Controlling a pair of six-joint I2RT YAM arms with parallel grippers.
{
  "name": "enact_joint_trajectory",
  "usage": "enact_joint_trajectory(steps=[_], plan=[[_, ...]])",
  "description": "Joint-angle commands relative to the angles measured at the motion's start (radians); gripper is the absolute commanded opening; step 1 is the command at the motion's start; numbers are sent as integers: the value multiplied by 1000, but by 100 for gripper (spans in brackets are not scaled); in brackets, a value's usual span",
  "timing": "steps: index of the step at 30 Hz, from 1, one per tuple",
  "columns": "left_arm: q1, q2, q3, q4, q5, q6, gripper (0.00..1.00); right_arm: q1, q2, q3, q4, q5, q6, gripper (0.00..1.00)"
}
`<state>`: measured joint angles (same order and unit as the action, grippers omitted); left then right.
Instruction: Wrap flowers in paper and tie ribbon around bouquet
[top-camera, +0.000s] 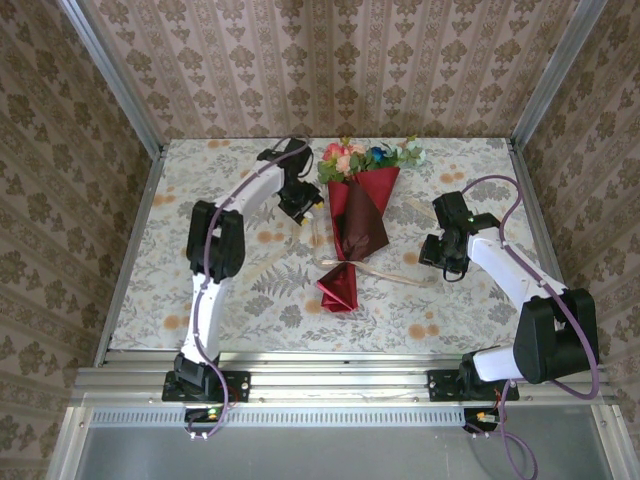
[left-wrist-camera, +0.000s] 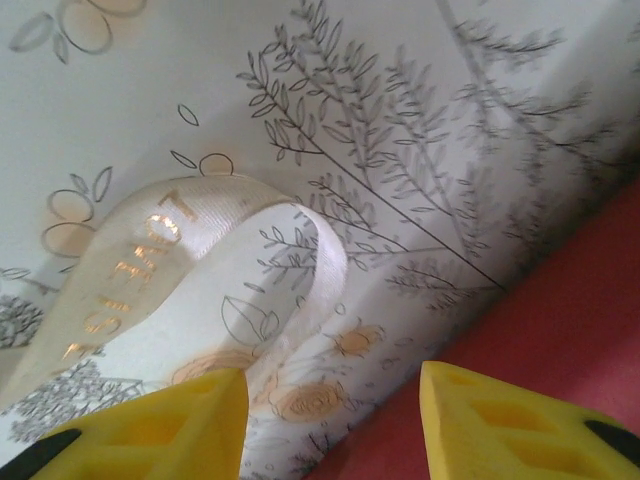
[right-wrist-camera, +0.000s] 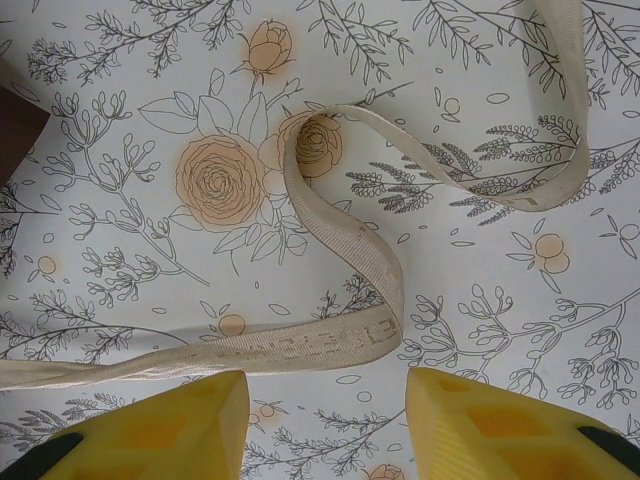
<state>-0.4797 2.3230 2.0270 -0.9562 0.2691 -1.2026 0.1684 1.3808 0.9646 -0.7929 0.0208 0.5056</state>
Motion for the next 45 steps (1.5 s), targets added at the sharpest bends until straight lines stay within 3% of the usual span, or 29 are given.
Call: enact_joint_trajectory(steps=[1, 8, 17, 22, 29, 36, 41, 45], plan=[[-9, 49, 63, -82, 21, -10, 46, 5, -15, -3, -17, 7, 19, 47], [-29, 71, 63, -108, 14, 20, 41, 3, -4, 6, -18, 14, 14, 47], [-30, 68, -2, -50, 24, 7, 24, 3, 4, 10, -9, 9, 18, 47], [-20, 42, -40, 18, 32, -1, 0, 0, 4, 24, -23, 31, 20, 47], [-30, -236, -296, 330, 108, -119, 0, -91, 18, 114, -29, 64, -4, 50], [-81, -445, -595, 610, 293, -330, 0, -176, 205, 290, -27, 52, -9, 51], [-123, -552, -740, 793, 310, -474, 0, -222, 365, 398, -29, 54, -16, 50], [-147, -605, -774, 841, 312, -532, 0, -268, 462, 443, -2, 5, -3, 50]])
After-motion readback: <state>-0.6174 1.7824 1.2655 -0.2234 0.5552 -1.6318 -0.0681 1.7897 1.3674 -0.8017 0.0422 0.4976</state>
